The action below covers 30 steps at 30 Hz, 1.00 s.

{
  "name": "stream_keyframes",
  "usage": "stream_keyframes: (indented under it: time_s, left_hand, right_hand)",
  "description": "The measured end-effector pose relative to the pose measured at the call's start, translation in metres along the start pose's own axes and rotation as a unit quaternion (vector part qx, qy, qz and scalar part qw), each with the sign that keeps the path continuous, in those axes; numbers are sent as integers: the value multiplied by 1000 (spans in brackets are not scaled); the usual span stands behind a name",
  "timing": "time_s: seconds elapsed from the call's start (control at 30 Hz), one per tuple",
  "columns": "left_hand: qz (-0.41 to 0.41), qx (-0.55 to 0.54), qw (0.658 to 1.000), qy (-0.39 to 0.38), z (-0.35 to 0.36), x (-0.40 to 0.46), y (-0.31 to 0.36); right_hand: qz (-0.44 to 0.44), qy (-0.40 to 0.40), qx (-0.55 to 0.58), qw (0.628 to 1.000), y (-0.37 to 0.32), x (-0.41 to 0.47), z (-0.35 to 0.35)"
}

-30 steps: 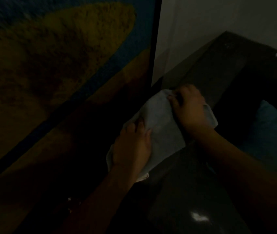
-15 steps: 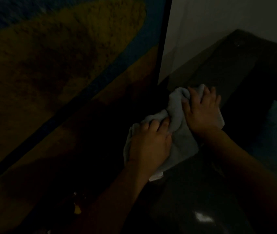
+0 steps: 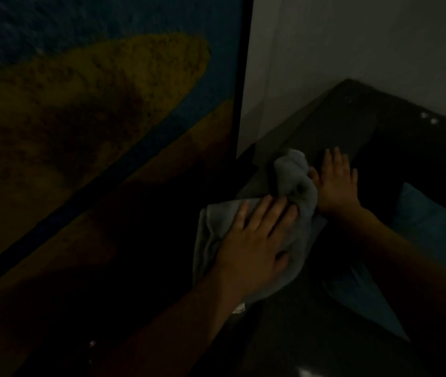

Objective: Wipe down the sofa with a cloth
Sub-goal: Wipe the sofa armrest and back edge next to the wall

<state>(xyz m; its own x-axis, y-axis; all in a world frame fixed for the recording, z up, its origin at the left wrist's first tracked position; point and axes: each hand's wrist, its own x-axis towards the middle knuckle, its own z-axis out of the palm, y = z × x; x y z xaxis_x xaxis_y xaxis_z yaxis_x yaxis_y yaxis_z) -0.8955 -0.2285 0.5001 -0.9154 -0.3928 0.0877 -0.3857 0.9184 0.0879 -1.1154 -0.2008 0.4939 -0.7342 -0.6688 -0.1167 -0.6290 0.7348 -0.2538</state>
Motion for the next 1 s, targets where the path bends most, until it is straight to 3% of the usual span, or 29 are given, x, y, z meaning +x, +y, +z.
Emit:
stream_keyframes:
  time_s: [0.1,0.27,0.4,0.43,0.5,0.57,0.6,0.67,0.87,1.0]
  left_hand:
    - [-9,-18,1000,4,9,24,1]
    - [-81,-11,980,183,23,21,-17]
    - [-275,-9,960,54,25,14,-71]
    - [-282,-36,956,70,21,13,-70]
    - [-176,-79,978,81,7,15,-44]
    - [-47,-50,997,37,2,23,-9]
    - [-31,-39,999,23,3,30,0]
    - [-54,-35,998,28,6,48,-3]
    - [-74,-48,985,147,15,62,-45]
    - [-150,-144,975,76,9,44,-39]
  right_hand:
    - [-20,10,7,1000,3,8,14]
    - [-23,27,26,999,2,10,14]
    - [-41,-2,23,999,1,20,5]
    - [-44,-5,28,999,1,23,3]
    - [-54,-3,23,998,2,28,5]
    - [-58,10,21,998,5,29,10]
    - [-57,15,24,998,6,30,12]
    - [-58,9,25,998,6,30,12]
    - [-38,-52,71,995,5,37,4]
    - [-41,-44,112,992,-11,0,-16]
